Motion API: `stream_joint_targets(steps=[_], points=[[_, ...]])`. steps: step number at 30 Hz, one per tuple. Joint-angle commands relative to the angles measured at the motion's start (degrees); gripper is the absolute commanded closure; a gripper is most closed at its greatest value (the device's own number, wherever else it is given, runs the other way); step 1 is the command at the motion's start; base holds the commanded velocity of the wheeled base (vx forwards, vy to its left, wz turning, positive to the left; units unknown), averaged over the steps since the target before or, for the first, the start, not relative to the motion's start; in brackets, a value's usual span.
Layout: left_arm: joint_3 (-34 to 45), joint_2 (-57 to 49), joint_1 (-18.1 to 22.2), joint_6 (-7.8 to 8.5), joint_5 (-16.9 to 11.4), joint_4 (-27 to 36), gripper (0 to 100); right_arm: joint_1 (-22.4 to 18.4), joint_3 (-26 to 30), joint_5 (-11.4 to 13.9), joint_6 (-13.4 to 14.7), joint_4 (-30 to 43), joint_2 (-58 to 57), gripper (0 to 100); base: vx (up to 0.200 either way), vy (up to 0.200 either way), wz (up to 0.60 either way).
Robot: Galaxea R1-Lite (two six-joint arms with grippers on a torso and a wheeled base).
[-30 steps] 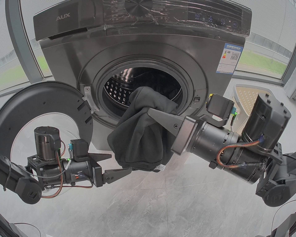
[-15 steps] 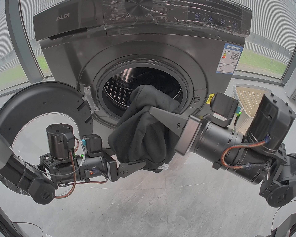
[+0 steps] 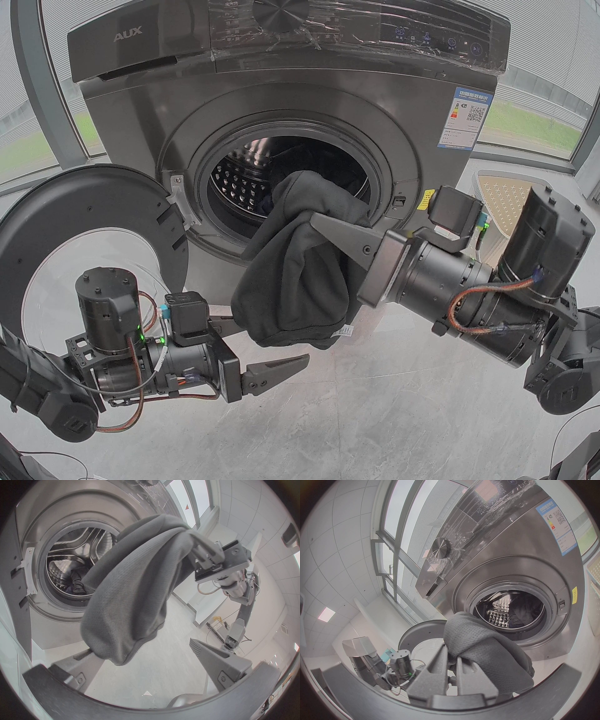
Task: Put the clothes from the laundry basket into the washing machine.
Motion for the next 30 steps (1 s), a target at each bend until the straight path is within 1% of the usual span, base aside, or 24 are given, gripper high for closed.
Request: stream_joint_targets(steps=[1, 6, 10, 12, 16, 20, 24, 27, 30], points=[[2.09, -4.38, -0.61, -0.04, 0.12, -0.04, 0, -0.85, -0.28, -0.04, -0.51, -0.02, 0.89, 100, 0.0, 0.0, 0.0], [3.23, -5.52, -0.87, -0.3, 0.03, 0.05, 0, -0.94, -0.55, -0.13, -0.42, -0.02, 1.15, 100, 0.0, 0.0, 0.0], [2.44, -3.24, -1.05, -0.56, -0.06, -0.04, 0, -0.76, -1.08, -0.13, -0.42, -0.1, 1.33, 100, 0.0, 0.0, 0.0], [1.65, -1.83, -1.31, -0.3, 0.03, -0.13, 0, -0.76, -1.16, -0.13, -0.51, -0.1, 1.68, 100, 0.0, 0.0, 0.0], [1.21, 0.54, -1.58, -0.3, 0.03, -1.62, 0, -0.41, -1.43, -0.3, -0.51, -0.98, 2.3, 100, 0.0, 0.0, 0.0], [0.51, 4.06, -1.49, -0.3, 0.21, -5.31, 0, -0.15, -1.51, -0.3, -0.95, -2.13, 2.82, 100, 0.0, 0.0, 0.0], [-0.55, 8.37, -1.05, -0.39, 1.7, -9.79, 0, -0.06, -1.25, -0.3, -0.95, -2.13, 2.56, 100, 0.0, 0.0, 0.0], [-1.16, 11.0, -0.87, -1.35, 3.2, -14.1, 0, -0.06, -0.99, -0.3, -0.95, -2.13, 2.47, 100, 0.0, 0.0, 0.0], [-1.51, 12.32, -0.87, -2.32, 4.6, -17.0, 0, 0.03, -0.9, -0.3, -0.95, -2.13, 2.47, 100, 0.0, 0.0, 0.0]])
